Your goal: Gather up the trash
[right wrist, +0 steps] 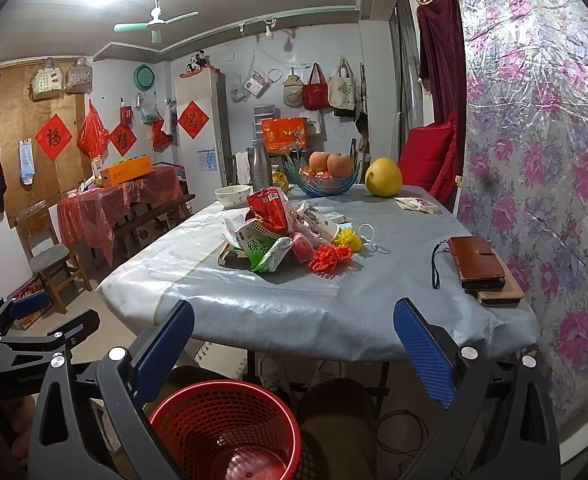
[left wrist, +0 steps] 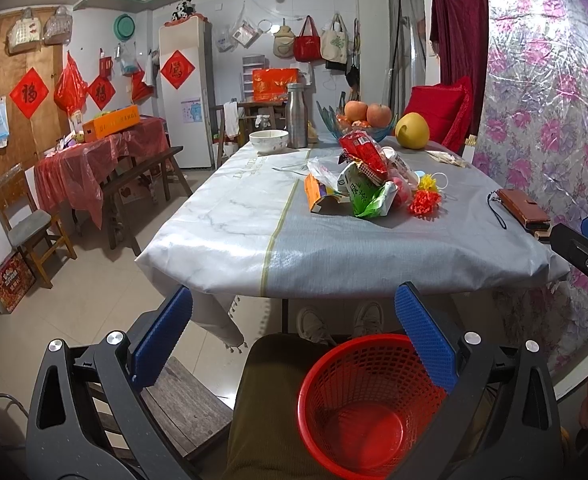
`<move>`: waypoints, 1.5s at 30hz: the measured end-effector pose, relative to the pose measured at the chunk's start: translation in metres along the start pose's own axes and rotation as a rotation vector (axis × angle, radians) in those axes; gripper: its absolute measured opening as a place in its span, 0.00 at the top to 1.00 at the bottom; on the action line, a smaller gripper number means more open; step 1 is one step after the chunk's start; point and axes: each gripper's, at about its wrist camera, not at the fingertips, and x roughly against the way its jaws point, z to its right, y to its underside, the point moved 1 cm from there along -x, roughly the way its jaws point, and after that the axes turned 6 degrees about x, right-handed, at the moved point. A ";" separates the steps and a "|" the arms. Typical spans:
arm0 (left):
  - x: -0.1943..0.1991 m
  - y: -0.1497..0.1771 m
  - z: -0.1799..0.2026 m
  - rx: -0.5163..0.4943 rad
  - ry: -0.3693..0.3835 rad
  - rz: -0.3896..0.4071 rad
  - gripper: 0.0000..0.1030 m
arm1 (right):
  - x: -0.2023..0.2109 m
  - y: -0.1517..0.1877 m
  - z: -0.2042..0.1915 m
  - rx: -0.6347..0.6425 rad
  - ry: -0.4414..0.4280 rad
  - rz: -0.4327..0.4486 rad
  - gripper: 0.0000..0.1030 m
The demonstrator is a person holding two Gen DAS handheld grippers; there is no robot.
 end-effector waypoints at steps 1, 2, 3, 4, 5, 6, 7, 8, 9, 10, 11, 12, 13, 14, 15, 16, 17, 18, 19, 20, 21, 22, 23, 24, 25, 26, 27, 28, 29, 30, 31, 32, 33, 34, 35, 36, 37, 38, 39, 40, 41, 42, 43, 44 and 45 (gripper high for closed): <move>0.000 0.000 0.000 0.000 0.001 0.000 0.06 | 0.000 0.000 0.000 0.000 -0.001 0.001 0.05; -0.001 0.001 0.000 0.000 0.001 -0.001 0.06 | 0.000 0.000 0.000 0.001 0.000 0.002 0.05; 0.000 0.000 0.000 0.000 0.000 0.000 0.06 | 0.001 0.000 0.000 0.001 0.000 0.003 0.05; 0.000 0.001 0.000 -0.001 0.000 0.000 0.06 | 0.000 0.000 0.000 0.001 0.000 0.002 0.05; 0.000 0.001 0.000 -0.001 0.000 0.000 0.06 | 0.000 0.000 0.000 0.001 -0.001 0.001 0.05; 0.000 0.001 0.000 0.000 0.000 0.000 0.06 | 0.000 0.000 -0.001 0.001 -0.001 0.001 0.05; 0.000 0.001 0.000 0.000 0.000 0.000 0.06 | 0.000 0.000 -0.001 0.002 0.000 0.001 0.05; 0.000 0.001 0.000 0.000 0.001 0.001 0.06 | 0.000 0.000 0.000 0.001 -0.001 0.001 0.05; -0.001 0.002 0.000 0.000 0.001 0.001 0.06 | 0.001 0.000 -0.001 0.002 -0.001 0.001 0.05; 0.000 0.001 0.000 0.000 0.000 0.001 0.06 | 0.000 0.000 -0.001 0.001 0.000 0.002 0.05; 0.000 0.000 0.000 0.000 0.000 0.000 0.06 | 0.001 0.000 -0.001 0.000 -0.001 0.002 0.05; 0.001 0.000 0.000 0.000 0.000 0.000 0.06 | 0.000 0.000 -0.001 0.000 -0.001 0.002 0.05; 0.000 0.001 0.000 0.000 0.000 -0.001 0.06 | 0.000 0.001 -0.001 0.000 -0.001 0.001 0.05; 0.001 0.001 0.000 0.001 0.000 -0.001 0.06 | 0.000 0.001 -0.001 0.001 0.000 0.001 0.05; 0.000 0.002 0.001 0.002 0.000 -0.001 0.06 | 0.000 0.001 -0.001 0.001 0.001 0.002 0.05; 0.000 0.002 0.001 0.001 0.000 -0.002 0.06 | 0.000 0.001 -0.001 -0.001 0.001 0.002 0.05; 0.001 0.001 0.000 0.001 0.000 -0.001 0.06 | 0.000 0.001 -0.001 -0.002 -0.002 0.001 0.05; 0.000 0.002 0.001 0.000 0.001 -0.002 0.06 | 0.000 0.001 -0.001 -0.002 -0.003 0.000 0.05; 0.000 0.002 0.001 0.000 0.000 -0.002 0.06 | 0.000 0.001 -0.001 -0.001 -0.003 0.000 0.05; 0.000 0.002 0.001 0.001 0.001 -0.001 0.06 | 0.000 0.000 -0.001 -0.002 -0.004 0.000 0.05; 0.000 0.003 0.002 -0.001 0.001 -0.001 0.06 | 0.000 0.001 -0.001 -0.001 -0.004 0.001 0.05; 0.000 0.003 0.002 -0.001 0.000 -0.001 0.06 | -0.001 0.001 -0.001 0.001 -0.004 0.001 0.05; -0.002 0.005 0.003 -0.003 0.000 -0.003 0.06 | -0.002 0.001 -0.001 0.002 -0.004 -0.001 0.05; -0.002 0.007 0.002 -0.002 0.000 -0.003 0.06 | -0.001 0.001 -0.001 0.002 -0.004 -0.002 0.05; -0.004 0.011 0.003 -0.003 0.002 -0.006 0.06 | -0.003 0.002 -0.001 0.002 -0.004 -0.002 0.05; -0.004 0.012 0.003 -0.002 0.002 -0.007 0.06 | -0.004 0.003 -0.002 0.002 -0.005 -0.003 0.05; -0.004 0.015 0.005 -0.004 0.003 -0.008 0.06 | -0.004 0.003 -0.002 0.001 -0.006 -0.003 0.05; -0.004 0.015 0.005 -0.005 0.003 -0.008 0.06 | -0.004 0.003 -0.002 0.001 -0.006 -0.002 0.05; -0.003 0.014 0.004 -0.004 0.002 -0.008 0.06 | -0.004 0.003 -0.003 0.001 -0.004 -0.002 0.05; -0.003 0.013 0.004 -0.003 0.002 -0.009 0.06 | -0.004 0.003 -0.002 0.001 -0.004 -0.002 0.05; -0.003 0.017 0.005 -0.002 0.003 -0.011 0.06 | -0.004 0.004 -0.003 0.001 -0.004 -0.002 0.05; -0.003 0.013 0.004 -0.002 0.004 -0.010 0.06 | -0.004 0.004 -0.003 0.002 -0.004 -0.002 0.05; -0.003 0.015 0.005 -0.001 0.003 -0.010 0.06 | -0.004 0.004 -0.003 0.002 -0.004 -0.002 0.05; -0.003 0.014 0.005 -0.002 0.002 -0.009 0.06 | -0.004 0.003 -0.003 0.002 -0.004 -0.002 0.05; -0.003 0.015 0.006 -0.002 0.002 -0.010 0.06 | -0.004 0.003 -0.002 0.001 -0.005 -0.003 0.05; -0.003 0.017 0.006 -0.002 0.003 -0.011 0.06 | -0.004 0.003 -0.002 0.000 -0.006 -0.003 0.05; -0.003 0.014 0.005 -0.003 0.003 -0.011 0.06 | -0.004 0.003 -0.002 0.001 -0.005 -0.003 0.05; -0.003 0.013 0.005 -0.003 0.002 -0.011 0.06 | -0.004 0.003 -0.002 0.001 -0.004 -0.003 0.05; -0.003 0.016 0.006 -0.004 0.002 -0.013 0.06 | -0.004 0.003 -0.002 0.001 -0.004 -0.004 0.05; -0.003 0.015 0.006 -0.004 0.002 -0.012 0.06 | -0.005 0.003 -0.002 0.000 -0.005 -0.005 0.05; -0.003 0.017 0.006 -0.004 0.002 -0.014 0.06 | -0.005 0.003 -0.002 -0.002 -0.006 -0.006 0.05; -0.003 0.017 0.006 -0.003 0.003 -0.015 0.06 | -0.005 0.004 -0.002 -0.003 -0.008 -0.007 0.05; -0.003 0.017 0.006 -0.002 0.003 -0.018 0.06 | -0.005 0.005 -0.003 -0.005 -0.010 -0.009 0.05; -0.004 0.018 0.006 -0.001 0.004 -0.021 0.06 | -0.006 0.006 -0.004 -0.005 -0.010 -0.008 0.05; -0.003 0.018 0.005 0.000 0.004 -0.023 0.06 | -0.006 0.006 -0.003 -0.004 -0.008 -0.008 0.05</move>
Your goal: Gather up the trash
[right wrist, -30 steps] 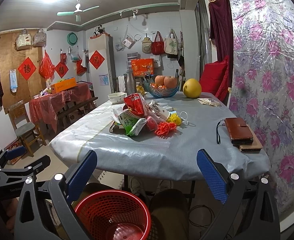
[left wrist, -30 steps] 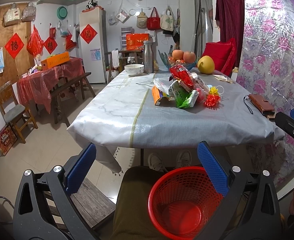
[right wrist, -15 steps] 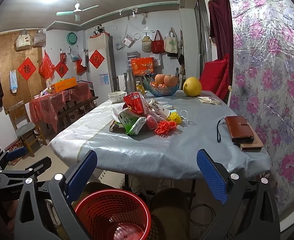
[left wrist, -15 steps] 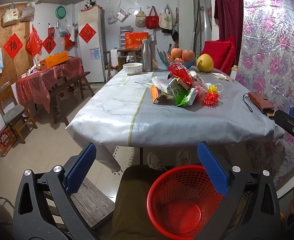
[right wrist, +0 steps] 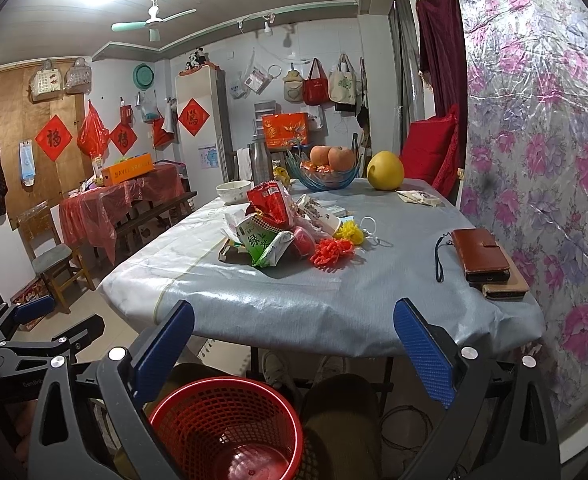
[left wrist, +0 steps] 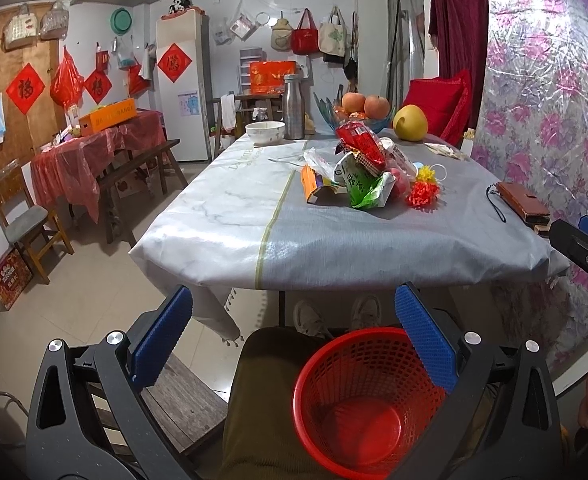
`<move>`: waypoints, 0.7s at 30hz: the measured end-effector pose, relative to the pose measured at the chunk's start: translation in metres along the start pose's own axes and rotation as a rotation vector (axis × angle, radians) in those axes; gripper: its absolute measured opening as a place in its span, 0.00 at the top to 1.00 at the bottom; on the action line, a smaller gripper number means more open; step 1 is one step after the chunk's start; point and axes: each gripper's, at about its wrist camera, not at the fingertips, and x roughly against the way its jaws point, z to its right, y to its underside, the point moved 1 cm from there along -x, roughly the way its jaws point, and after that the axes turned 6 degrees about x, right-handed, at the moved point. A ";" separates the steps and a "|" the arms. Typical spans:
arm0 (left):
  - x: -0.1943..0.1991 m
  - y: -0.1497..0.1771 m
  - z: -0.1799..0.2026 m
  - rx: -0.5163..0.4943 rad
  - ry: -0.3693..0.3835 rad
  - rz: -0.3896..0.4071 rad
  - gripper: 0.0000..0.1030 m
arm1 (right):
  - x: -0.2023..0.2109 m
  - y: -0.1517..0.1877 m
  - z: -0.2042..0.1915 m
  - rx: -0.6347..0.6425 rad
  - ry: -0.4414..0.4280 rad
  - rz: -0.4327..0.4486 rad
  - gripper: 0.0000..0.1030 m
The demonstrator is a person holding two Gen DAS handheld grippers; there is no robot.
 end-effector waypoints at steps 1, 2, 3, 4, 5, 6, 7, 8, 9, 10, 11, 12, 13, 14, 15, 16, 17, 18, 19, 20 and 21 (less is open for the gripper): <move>0.001 0.002 0.001 0.000 0.000 -0.001 0.06 | 0.000 0.000 -0.001 0.001 0.001 0.000 0.05; 0.001 0.001 0.001 0.000 0.000 -0.001 0.06 | 0.000 0.000 -0.001 0.001 -0.001 -0.001 0.05; 0.001 0.002 0.001 -0.001 -0.001 0.000 0.06 | 0.000 0.000 0.000 -0.001 -0.002 0.000 0.05; 0.000 0.002 0.001 -0.001 -0.002 0.000 0.06 | 0.000 0.000 0.000 -0.002 -0.002 0.001 0.05; -0.001 -0.001 -0.001 0.000 -0.002 -0.002 0.06 | 0.000 0.000 0.001 -0.002 -0.001 -0.001 0.05; -0.003 0.001 -0.002 0.001 -0.002 -0.005 0.06 | -0.002 0.001 0.000 -0.002 -0.002 -0.004 0.05; -0.004 0.001 -0.002 0.002 -0.003 -0.007 0.06 | -0.005 0.002 0.001 -0.004 -0.003 -0.009 0.05; -0.008 0.003 -0.004 0.006 -0.004 -0.016 0.06 | -0.010 0.003 0.002 -0.006 -0.003 -0.018 0.05; -0.014 0.006 -0.006 0.011 -0.004 -0.032 0.06 | -0.015 0.004 0.003 -0.009 -0.005 -0.027 0.05; -0.019 0.005 -0.009 0.015 -0.005 -0.043 0.06 | -0.021 0.006 0.004 -0.014 -0.008 -0.040 0.05; -0.025 0.006 -0.012 0.020 -0.006 -0.057 0.06 | -0.029 0.009 0.005 -0.020 -0.010 -0.058 0.05; -0.036 0.011 -0.015 0.030 -0.011 -0.086 0.06 | -0.034 0.010 0.006 -0.023 -0.011 -0.067 0.05; -0.041 0.011 -0.018 0.034 -0.012 -0.096 0.06 | -0.043 0.014 0.008 -0.031 -0.013 -0.087 0.05; -0.051 0.013 -0.023 0.042 -0.018 -0.120 0.06 | -0.048 0.016 0.009 -0.035 -0.014 -0.096 0.05; -0.055 0.014 -0.025 0.045 -0.020 -0.129 0.06 | -0.057 0.019 0.012 -0.043 -0.018 -0.113 0.05; -0.065 0.016 -0.029 0.052 -0.028 -0.151 0.06 | -0.065 0.021 0.014 -0.050 -0.023 -0.127 0.05; -0.077 0.018 -0.033 0.059 -0.040 -0.174 0.06 | -0.071 0.023 0.016 -0.056 -0.027 -0.138 0.05; -0.084 0.018 -0.036 0.065 -0.047 -0.190 0.06 | -0.082 0.026 0.018 -0.066 -0.033 -0.155 0.05; -0.089 0.017 -0.038 0.069 -0.050 -0.202 0.06 | -0.092 0.028 0.020 -0.077 -0.046 -0.170 0.05; -0.097 0.016 -0.041 0.075 -0.054 -0.217 0.06 | -0.102 0.029 0.023 -0.088 -0.062 -0.181 0.05; -0.100 0.014 -0.041 0.078 -0.056 -0.227 0.06 | -0.106 0.029 0.024 -0.094 -0.069 -0.185 0.05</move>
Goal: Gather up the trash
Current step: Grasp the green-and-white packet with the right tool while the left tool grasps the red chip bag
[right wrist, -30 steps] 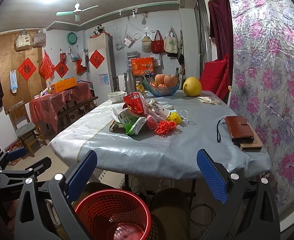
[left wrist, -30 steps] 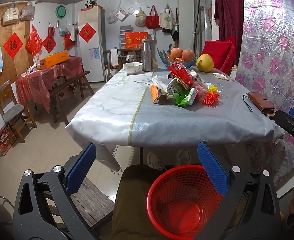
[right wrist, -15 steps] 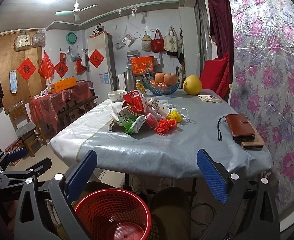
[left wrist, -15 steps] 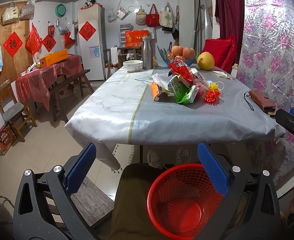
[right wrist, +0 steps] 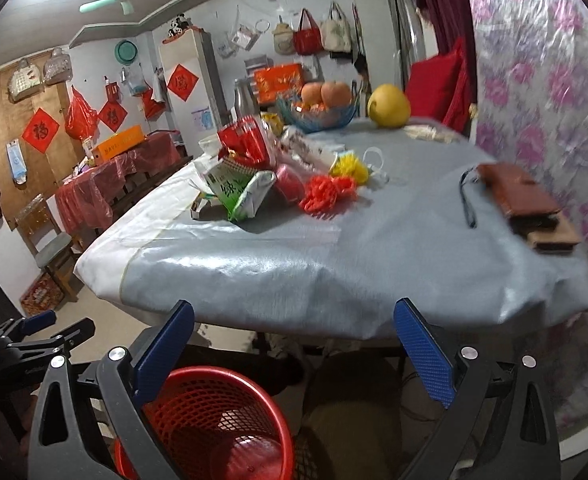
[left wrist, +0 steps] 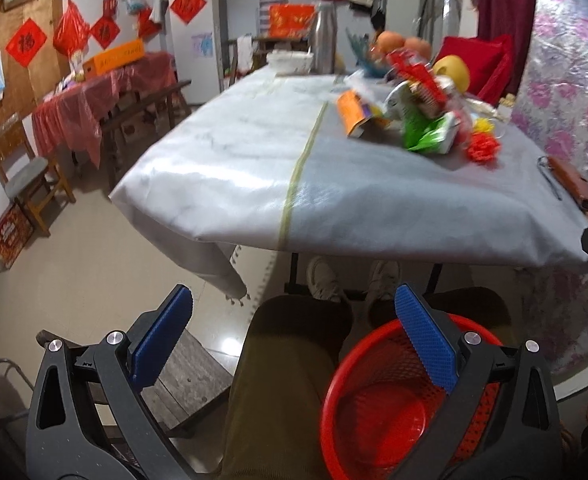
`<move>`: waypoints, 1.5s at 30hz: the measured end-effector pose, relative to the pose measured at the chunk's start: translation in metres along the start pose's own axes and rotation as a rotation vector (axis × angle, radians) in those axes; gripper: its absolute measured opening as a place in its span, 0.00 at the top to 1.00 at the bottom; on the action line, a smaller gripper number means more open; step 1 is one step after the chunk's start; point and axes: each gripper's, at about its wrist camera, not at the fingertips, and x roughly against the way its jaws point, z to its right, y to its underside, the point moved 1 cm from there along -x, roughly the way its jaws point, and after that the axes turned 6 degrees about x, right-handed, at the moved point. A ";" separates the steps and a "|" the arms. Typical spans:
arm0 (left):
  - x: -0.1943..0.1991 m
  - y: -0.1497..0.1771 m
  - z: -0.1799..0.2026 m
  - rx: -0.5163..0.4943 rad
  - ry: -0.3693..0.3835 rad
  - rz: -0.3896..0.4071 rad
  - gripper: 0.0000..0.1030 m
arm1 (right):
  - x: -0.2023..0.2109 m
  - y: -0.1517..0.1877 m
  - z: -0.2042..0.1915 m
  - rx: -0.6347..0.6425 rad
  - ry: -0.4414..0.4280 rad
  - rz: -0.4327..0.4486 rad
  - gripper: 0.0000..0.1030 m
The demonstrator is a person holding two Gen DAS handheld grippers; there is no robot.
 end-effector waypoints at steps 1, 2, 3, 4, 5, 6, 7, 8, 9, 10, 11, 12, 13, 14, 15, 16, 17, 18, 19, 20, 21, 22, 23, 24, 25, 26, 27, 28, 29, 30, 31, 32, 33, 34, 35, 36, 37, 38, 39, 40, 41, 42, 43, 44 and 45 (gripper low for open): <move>-0.009 -0.005 -0.002 0.009 -0.004 -0.020 0.06 | -0.010 -0.002 0.002 -0.007 -0.015 -0.007 0.05; -0.014 -0.009 -0.001 0.013 -0.007 -0.032 0.06 | -0.019 -0.005 0.003 -0.011 -0.036 -0.011 0.05; -0.018 -0.011 0.000 0.017 -0.008 -0.040 0.06 | -0.028 -0.009 0.004 -0.014 -0.059 -0.014 0.05; -0.025 -0.015 0.000 0.021 -0.012 -0.049 0.06 | -0.035 -0.012 0.004 -0.016 -0.077 -0.019 0.05; -0.030 -0.019 0.000 0.019 -0.018 -0.055 0.06 | -0.046 -0.018 0.004 -0.021 -0.102 -0.025 0.05; -0.035 -0.023 0.001 0.012 -0.026 -0.058 0.06 | -0.053 -0.022 0.003 -0.024 -0.119 -0.028 0.05; -0.036 -0.024 0.002 0.008 -0.033 -0.060 0.06 | -0.064 -0.028 0.002 -0.032 -0.149 -0.032 0.05; -0.039 -0.027 0.002 0.004 -0.041 -0.059 0.06 | -0.070 -0.033 0.000 -0.036 -0.166 -0.034 0.05; -0.041 -0.028 0.003 0.002 -0.044 -0.056 0.06 | -0.086 -0.042 -0.004 -0.041 -0.209 -0.034 0.05; -0.044 -0.032 0.002 0.003 -0.048 -0.059 0.06 | -0.094 -0.047 -0.007 -0.043 -0.226 -0.037 0.05; -0.046 -0.032 0.001 0.003 -0.047 -0.054 0.06 | -0.107 -0.053 -0.011 -0.042 -0.237 -0.043 0.05; -0.048 -0.034 0.000 0.004 -0.046 -0.054 0.06 | -0.115 -0.059 -0.012 -0.046 -0.246 -0.051 0.06; -0.050 -0.036 -0.002 0.006 -0.047 -0.053 0.06 | -0.124 -0.063 -0.014 -0.053 -0.255 -0.057 0.07; -0.051 -0.038 -0.002 0.007 -0.048 -0.052 0.06 | -0.137 -0.070 -0.017 -0.072 -0.280 -0.063 0.08; -0.053 -0.040 -0.004 0.009 -0.052 -0.050 0.06 | -0.145 -0.074 -0.016 -0.082 -0.290 -0.065 0.09; -0.054 -0.040 -0.005 0.010 -0.054 -0.049 0.06 | -0.153 -0.079 -0.018 -0.093 -0.298 -0.067 0.09; -0.055 -0.041 -0.006 0.011 -0.055 -0.050 0.06 | -0.162 -0.084 -0.019 -0.103 -0.298 -0.072 0.09; -0.056 -0.042 -0.008 0.013 -0.056 -0.051 0.06 | -0.173 -0.089 -0.019 -0.112 -0.296 -0.083 0.09; -0.057 -0.044 -0.009 0.016 -0.055 -0.052 0.06 | -0.184 -0.093 -0.019 -0.118 -0.292 -0.099 0.12; -0.058 -0.045 -0.008 0.018 -0.054 -0.051 0.06 | -0.198 -0.096 -0.019 -0.131 -0.290 -0.129 0.14; -0.058 -0.048 -0.009 0.020 -0.050 -0.050 0.06 | -0.205 -0.096 -0.018 -0.141 -0.295 -0.146 0.21; -0.058 -0.049 -0.009 0.021 -0.048 -0.047 0.06 | -0.213 -0.097 -0.017 -0.151 -0.301 -0.159 0.28; -0.059 -0.052 -0.009 0.023 -0.046 -0.044 0.06 | -0.214 -0.099 -0.017 -0.150 -0.292 -0.145 0.37; -0.059 -0.054 -0.008 0.025 -0.042 -0.040 0.06 | -0.218 -0.101 -0.017 -0.145 -0.285 -0.148 0.67; -0.060 -0.057 -0.009 0.027 -0.040 -0.038 0.06 | -0.221 -0.103 -0.017 -0.159 -0.324 -0.155 0.74; -0.060 -0.057 -0.007 0.027 -0.039 -0.036 0.06 | -0.220 -0.104 -0.014 -0.177 -0.351 -0.152 0.74; -0.060 -0.060 -0.007 0.027 -0.037 -0.034 0.06 | -0.214 -0.108 -0.011 -0.193 -0.371 -0.128 0.75; -0.060 -0.064 -0.006 0.023 -0.036 -0.029 0.06 | -0.204 -0.111 -0.011 -0.183 -0.377 -0.094 0.77; -0.061 -0.066 -0.005 0.020 -0.035 -0.024 0.06 | -0.195 -0.114 -0.010 -0.178 -0.383 -0.077 0.77; -0.061 -0.070 -0.004 0.014 -0.034 -0.019 0.06 | -0.181 -0.117 -0.010 -0.171 -0.412 -0.042 0.78; -0.060 -0.076 -0.002 0.006 -0.030 -0.009 0.06 | -0.173 -0.118 -0.009 -0.165 -0.421 -0.027 0.78; -0.061 -0.083 0.001 0.000 -0.022 0.000 0.06 | -0.165 -0.120 -0.010 -0.149 -0.416 -0.009 0.78; -0.061 -0.091 0.005 -0.005 -0.005 0.007 0.06 | -0.157 -0.120 -0.006 -0.124 -0.387 0.009 0.78; -0.061 -0.097 0.009 -0.008 0.008 0.009 0.06 | -0.154 -0.119 -0.003 -0.113 -0.354 0.017 0.78; -0.062 -0.102 0.012 -0.012 0.021 0.011 0.06 | -0.153 -0.118 0.001 -0.114 -0.336 0.023 0.78; -0.061 -0.112 0.019 -0.018 0.049 0.015 0.06 | -0.149 -0.115 0.009 -0.127 -0.321 0.034 0.78; -0.062 -0.116 0.023 -0.021 0.065 0.016 0.06 | -0.146 -0.113 0.016 -0.141 -0.313 0.043 0.78; -0.062 -0.125 0.030 -0.026 0.092 0.016 0.06 | -0.144 -0.110 0.023 -0.145 -0.307 0.046 0.78; -0.063 -0.128 0.036 -0.028 0.103 0.014 0.06 | -0.140 -0.109 0.030 -0.146 -0.285 0.054 0.78; -0.066 -0.140 0.046 -0.032 0.142 0.005 0.06 | -0.136 -0.107 0.035 -0.147 -0.263 0.061 0.78; -0.068 -0.149 0.055 -0.033 0.166 -0.003 0.06 | -0.134 -0.104 0.041 -0.150 -0.247 0.064 0.78; -0.070 -0.155 0.064 -0.037 0.191 -0.009 0.06 | -0.130 -0.100 0.049 -0.159 -0.238 0.065 0.78; -0.072 -0.162 0.074 -0.043 0.214 -0.010 0.06 | -0.128 -0.097 0.054 -0.166 -0.232 0.065 0.78; -0.073 -0.165 0.081 -0.049 0.225 -0.008 0.06 | -0.128 -0.095 0.060 -0.170 -0.227 0.060 0.78; -0.075 -0.170 0.090 -0.059 0.240 -0.003 0.06 | -0.128 -0.094 0.065 -0.171 -0.221 0.056 0.77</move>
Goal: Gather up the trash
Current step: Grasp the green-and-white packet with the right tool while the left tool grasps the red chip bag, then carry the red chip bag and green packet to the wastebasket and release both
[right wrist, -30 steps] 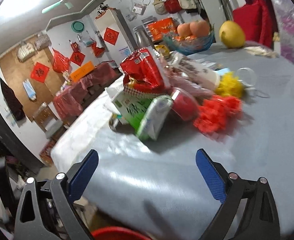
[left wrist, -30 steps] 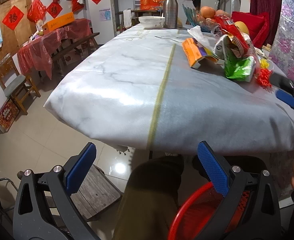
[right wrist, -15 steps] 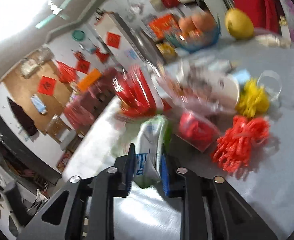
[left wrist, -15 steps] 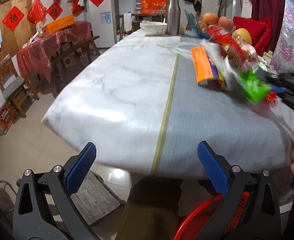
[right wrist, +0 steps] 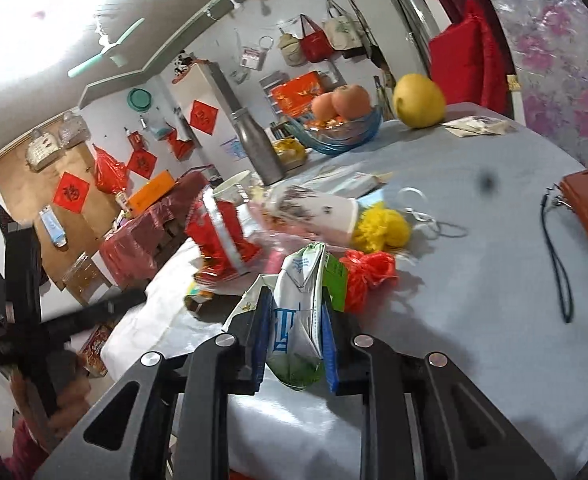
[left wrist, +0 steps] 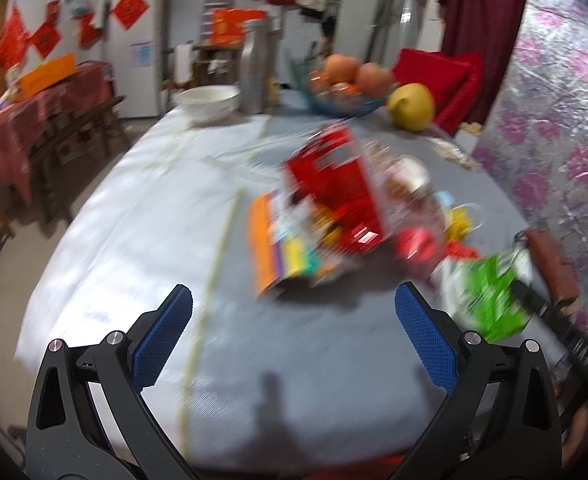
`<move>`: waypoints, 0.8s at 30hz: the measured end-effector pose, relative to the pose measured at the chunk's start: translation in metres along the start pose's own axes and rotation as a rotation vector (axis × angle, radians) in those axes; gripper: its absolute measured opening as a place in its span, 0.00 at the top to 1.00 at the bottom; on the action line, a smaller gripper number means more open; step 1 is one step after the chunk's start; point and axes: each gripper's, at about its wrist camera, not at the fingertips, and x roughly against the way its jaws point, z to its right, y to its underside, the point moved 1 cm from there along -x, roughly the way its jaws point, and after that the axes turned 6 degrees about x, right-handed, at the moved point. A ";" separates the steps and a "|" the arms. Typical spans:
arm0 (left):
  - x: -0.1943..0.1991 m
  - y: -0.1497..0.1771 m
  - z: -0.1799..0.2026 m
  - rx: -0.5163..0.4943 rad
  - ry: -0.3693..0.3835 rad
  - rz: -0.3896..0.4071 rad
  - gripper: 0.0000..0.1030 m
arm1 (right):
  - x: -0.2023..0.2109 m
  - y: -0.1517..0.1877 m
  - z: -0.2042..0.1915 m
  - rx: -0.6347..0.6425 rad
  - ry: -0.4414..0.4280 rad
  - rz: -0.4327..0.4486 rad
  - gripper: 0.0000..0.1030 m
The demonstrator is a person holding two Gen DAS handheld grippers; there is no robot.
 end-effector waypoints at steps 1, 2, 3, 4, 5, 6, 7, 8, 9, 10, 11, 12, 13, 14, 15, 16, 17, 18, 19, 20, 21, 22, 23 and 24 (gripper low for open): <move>-0.006 -0.009 0.012 -0.021 0.017 0.007 0.06 | 0.000 0.002 0.002 -0.003 0.006 -0.001 0.77; -0.014 -0.018 0.022 -0.038 0.022 0.012 0.06 | 0.002 0.006 0.001 -0.008 0.011 -0.002 0.77; -0.023 -0.028 0.031 -0.050 0.027 0.009 0.06 | 0.000 0.007 0.004 -0.020 0.011 -0.010 0.75; -0.032 -0.036 0.037 -0.057 0.026 0.006 0.06 | -0.003 0.008 0.007 -0.030 0.005 -0.020 0.74; -0.040 -0.041 0.039 -0.061 0.016 0.005 0.06 | -0.007 0.009 0.008 -0.040 -0.001 -0.032 0.73; -0.046 -0.044 0.040 -0.065 0.003 0.004 0.06 | -0.005 0.014 0.010 -0.044 0.000 -0.037 0.72; -0.062 -0.052 0.045 -0.072 -0.032 -0.001 0.06 | -0.008 0.016 0.011 -0.046 0.004 -0.044 0.70; -0.071 -0.055 0.045 -0.074 -0.051 -0.005 0.06 | -0.010 0.018 0.009 -0.047 0.008 -0.049 0.68; -0.083 -0.058 0.044 -0.070 -0.071 -0.012 0.06 | -0.013 0.020 0.010 -0.050 0.011 -0.058 0.65; -0.087 -0.058 0.040 -0.062 -0.079 -0.016 0.09 | -0.016 0.022 0.011 -0.057 0.013 -0.068 0.64; -0.093 -0.059 0.036 -0.045 -0.075 -0.021 0.14 | -0.018 0.024 0.012 -0.064 0.010 -0.076 0.63; -0.096 -0.057 0.031 -0.033 -0.057 -0.029 0.27 | -0.021 0.026 0.013 -0.073 0.004 -0.087 0.64; -0.098 -0.056 0.030 -0.029 -0.044 -0.036 0.39 | -0.024 0.027 0.015 -0.078 -0.001 -0.091 0.65; -0.100 -0.056 0.029 -0.028 -0.029 -0.043 0.43 | -0.024 0.028 0.015 -0.080 -0.004 -0.092 0.67; -0.099 -0.056 0.028 -0.026 -0.020 -0.039 0.50 | -0.025 0.028 0.015 -0.083 -0.011 -0.090 0.72; -0.096 -0.055 0.028 -0.025 -0.014 -0.032 0.55 | -0.024 0.028 0.016 -0.086 -0.016 -0.084 0.73; -0.090 -0.054 0.027 -0.023 -0.001 -0.018 0.56 | -0.021 0.027 0.016 -0.089 -0.018 -0.072 0.73; -0.081 -0.054 0.026 -0.019 0.019 0.002 0.58 | -0.017 0.025 0.015 -0.087 -0.017 -0.054 0.73; -0.073 -0.053 0.027 -0.017 0.031 0.017 0.59 | -0.011 0.022 0.013 -0.082 -0.019 -0.032 0.73; -0.061 -0.053 0.027 -0.020 0.044 0.043 0.59 | -0.006 0.020 0.012 -0.079 -0.019 -0.012 0.73; -0.050 -0.055 0.029 -0.028 0.048 0.069 0.59 | -0.001 0.017 0.010 -0.075 -0.022 0.006 0.73; -0.040 -0.056 0.030 -0.032 0.050 0.087 0.59 | 0.004 0.015 0.008 -0.073 -0.029 0.023 0.74; -0.029 -0.058 0.031 -0.035 0.058 0.108 0.59 | 0.007 0.013 0.007 -0.072 -0.035 0.033 0.74; -0.021 -0.059 0.031 -0.036 0.066 0.120 0.59 | 0.013 0.009 0.005 -0.070 -0.044 0.050 0.74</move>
